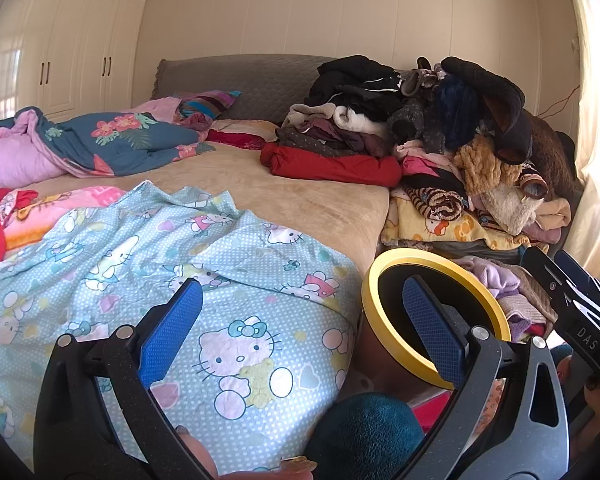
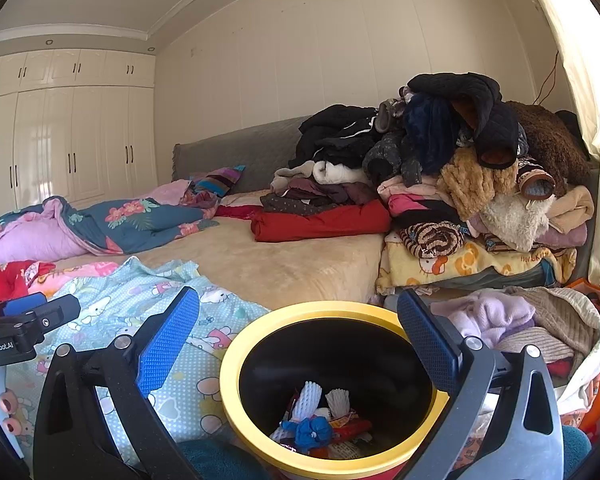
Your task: Collect trash
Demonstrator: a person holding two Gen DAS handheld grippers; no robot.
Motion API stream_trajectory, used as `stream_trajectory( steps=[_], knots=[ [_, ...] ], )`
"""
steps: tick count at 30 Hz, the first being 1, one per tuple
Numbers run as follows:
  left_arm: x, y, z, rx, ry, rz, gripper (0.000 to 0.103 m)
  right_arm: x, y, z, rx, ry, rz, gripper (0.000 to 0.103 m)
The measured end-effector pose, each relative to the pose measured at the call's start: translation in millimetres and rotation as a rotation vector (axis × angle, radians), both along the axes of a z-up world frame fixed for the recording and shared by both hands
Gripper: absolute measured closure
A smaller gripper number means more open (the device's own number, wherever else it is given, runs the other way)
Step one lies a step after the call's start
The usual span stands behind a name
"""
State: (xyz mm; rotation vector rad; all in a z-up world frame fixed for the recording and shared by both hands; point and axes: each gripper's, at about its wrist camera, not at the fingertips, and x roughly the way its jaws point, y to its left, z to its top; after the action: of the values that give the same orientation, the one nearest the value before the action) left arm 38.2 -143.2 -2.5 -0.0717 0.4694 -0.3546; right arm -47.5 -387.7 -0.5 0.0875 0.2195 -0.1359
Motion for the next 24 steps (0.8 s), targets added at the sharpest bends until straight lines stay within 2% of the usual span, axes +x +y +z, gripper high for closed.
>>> stream_trajectory(
  steps=[11, 17, 21, 24],
  knots=[
    [1.3, 1.3, -1.9, 0.004, 0.007, 0.007, 0.011, -0.5, 0.5, 0.0, 0.002, 0.002, 0.001, 0.006],
    [11.4, 11.7, -6.4, 0.015, 0.059, 0.073, 0.011, 4.3, 9.5, 2.8, 0.014, 0.022, 0.031, 0.006],
    [27.1, 54.9, -6.0, -0.025, 0.111, 0.151, 0.011, 27.6, 42.0, 8.8, 0.005, 0.074, 0.14, 0.006],
    [46.7, 120.3, -16.0, -0.075, 0.206, 0.3, 0.011, 55.6, 97.4, 11.3, 0.005, 0.127, 0.321, 0.006]
  ],
)
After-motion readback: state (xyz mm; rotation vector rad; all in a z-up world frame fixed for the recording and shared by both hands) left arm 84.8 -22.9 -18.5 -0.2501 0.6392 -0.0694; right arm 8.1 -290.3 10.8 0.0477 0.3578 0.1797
